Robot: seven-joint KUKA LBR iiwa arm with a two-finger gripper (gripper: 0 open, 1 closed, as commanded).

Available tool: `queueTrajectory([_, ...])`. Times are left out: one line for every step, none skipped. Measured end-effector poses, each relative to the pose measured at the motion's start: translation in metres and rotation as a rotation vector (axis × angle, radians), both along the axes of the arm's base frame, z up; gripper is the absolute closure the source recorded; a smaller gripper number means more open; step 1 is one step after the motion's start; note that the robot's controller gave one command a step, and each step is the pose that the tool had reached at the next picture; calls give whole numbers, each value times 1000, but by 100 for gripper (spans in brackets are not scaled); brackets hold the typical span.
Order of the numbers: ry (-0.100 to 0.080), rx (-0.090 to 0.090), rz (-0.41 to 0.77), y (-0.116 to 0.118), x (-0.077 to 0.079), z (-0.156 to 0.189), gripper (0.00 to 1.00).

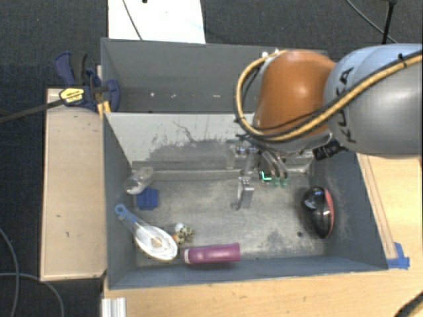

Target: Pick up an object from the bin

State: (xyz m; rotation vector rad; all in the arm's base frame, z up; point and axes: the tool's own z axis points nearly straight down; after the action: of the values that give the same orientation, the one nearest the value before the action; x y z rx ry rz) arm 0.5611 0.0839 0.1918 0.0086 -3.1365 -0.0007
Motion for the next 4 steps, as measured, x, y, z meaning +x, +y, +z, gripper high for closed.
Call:
queueTrajectory([1, 2, 72, 75, -36, -69, 0])
queueTrajectory([0, 1, 102, 138, -69, -124, 0])
queueTrajectory([-6, 0, 90, 134, -66, -121, 100])
queueTrajectory([-2, -1, 68, 135, -76, -111, 100])
